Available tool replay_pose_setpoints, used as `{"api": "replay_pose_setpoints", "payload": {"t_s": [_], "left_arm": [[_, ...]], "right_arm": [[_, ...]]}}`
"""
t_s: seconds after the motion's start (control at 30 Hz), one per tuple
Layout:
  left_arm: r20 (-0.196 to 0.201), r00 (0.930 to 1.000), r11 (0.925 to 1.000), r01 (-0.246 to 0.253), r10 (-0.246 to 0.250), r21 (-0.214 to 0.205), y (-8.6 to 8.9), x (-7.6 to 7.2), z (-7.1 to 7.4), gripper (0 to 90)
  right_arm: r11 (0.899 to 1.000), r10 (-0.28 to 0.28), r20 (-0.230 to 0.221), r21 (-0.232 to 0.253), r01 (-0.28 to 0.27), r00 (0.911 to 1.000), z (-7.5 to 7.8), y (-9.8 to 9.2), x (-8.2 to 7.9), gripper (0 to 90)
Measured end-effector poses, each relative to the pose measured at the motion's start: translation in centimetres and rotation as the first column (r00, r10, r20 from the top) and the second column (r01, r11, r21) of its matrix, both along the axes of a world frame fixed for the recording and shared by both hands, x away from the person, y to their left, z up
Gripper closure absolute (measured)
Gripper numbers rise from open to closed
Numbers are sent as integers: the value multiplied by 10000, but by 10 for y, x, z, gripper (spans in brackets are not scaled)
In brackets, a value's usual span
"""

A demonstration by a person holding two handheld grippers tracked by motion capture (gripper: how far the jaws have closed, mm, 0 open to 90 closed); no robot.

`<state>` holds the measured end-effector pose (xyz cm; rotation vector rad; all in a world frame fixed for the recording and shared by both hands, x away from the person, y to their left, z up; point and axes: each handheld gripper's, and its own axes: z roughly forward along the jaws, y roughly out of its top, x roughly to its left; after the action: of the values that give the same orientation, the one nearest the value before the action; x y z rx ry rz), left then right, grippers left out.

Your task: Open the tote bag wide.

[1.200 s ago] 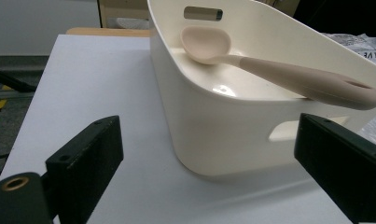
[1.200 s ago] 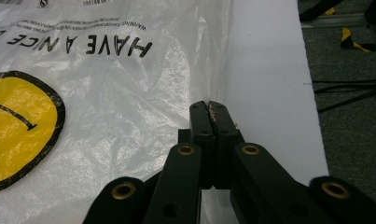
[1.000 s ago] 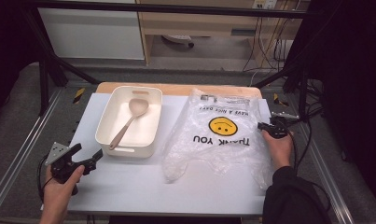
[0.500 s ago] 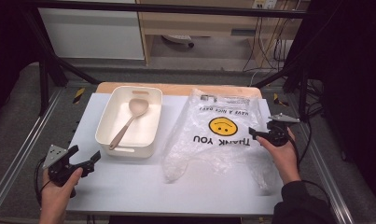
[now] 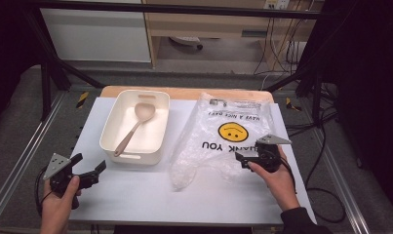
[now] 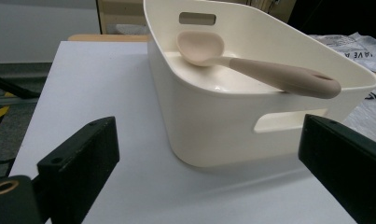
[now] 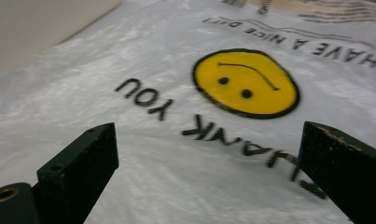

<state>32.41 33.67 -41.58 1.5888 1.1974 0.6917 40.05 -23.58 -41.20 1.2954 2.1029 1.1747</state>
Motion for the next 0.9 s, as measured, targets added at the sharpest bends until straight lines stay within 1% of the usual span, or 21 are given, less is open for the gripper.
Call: {"api": "replay_pose_setpoints", "payload": {"t_s": [0.03,0.07,0.13,0.17,0.2,0.23,0.37,0.53,0.57,0.6,0.63,0.67,0.77,0.8,0.83,0.87,0.9], "left_arm": [[-5,10000,10000,6,-6,2,0,-1,0,48],[-20,10000,10000,0,0,-4,1,-1,0,48],[-50,10000,10000,13,-13,-44,1,-2,0,48],[-50,10000,10000,13,-13,-44,1,-2,0,48],[-46,10000,10000,32,-32,-46,1,-2,0,48],[-45,10000,10000,36,-36,-40,1,-2,1,48],[-4,10000,9999,93,-93,-40,1,-2,2,48],[-66,9999,9999,105,-105,-7,0,-2,1,48],[-59,9999,9999,117,-117,1,0,-2,1,48],[-58,9999,9999,132,-132,25,0,-2,1,48],[-79,9998,9999,164,-164,37,0,-2,1,48],[-88,9998,9999,161,-161,55,0,-2,1,48],[-107,9998,9998,174,-173,19,0,-2,1,49],[-107,9998,9999,157,-156,20,0,-2,0,49],[-125,9998,9999,149,-149,42,0,-2,0,49],[-134,9998,9999,126,-126,29,0,-2,0,49],[-134,9998,9999,126,-126,29,0,-2,0,49]], "right_arm": [[10000,0,0,0,0,10000,0,0,0,67],[9996,268,-45,63,-268,9996,-2,11,-6,74],[9982,594,-153,5,-594,9981,-5,23,-10,76],[9982,594,-153,5,-594,9981,-5,23,-10,76],[9951,971,-290,-132,-975,9949,-7,35,-15,74],[9936,1116,-278,-159,-1121,9934,-8,40,-16,74],[9877,1544,-445,-159,-1553,9870,-10,59,-22,70],[9756,2174,-441,-225,-2186,9751,-11,85,-28,66],[9756,2174,-441,-225,-2186,9751,-11,85,-28,66],[9692,2433,-422,-292,-2446,9690,-11,96,-30,66],[9656,2569,-290,-329,-2578,9660,-11,101,-32,68],[9624,2693,-252,-287,-2700,9627,-11,107,-34,67],[9481,3154,-254,-334,-3161,9486,-11,124,-38,62],[9481,3154,-254,-334,-3161,9486,-11,124,-38,62],[9388,3412,-275,-400,-3421,9396,-12,135,-41,61],[9331,3557,-293,-461,-3567,9342,-13,140,-42,61],[9331,3557,-293,-461,-3567,9342,-13,140,-42,61]]}}
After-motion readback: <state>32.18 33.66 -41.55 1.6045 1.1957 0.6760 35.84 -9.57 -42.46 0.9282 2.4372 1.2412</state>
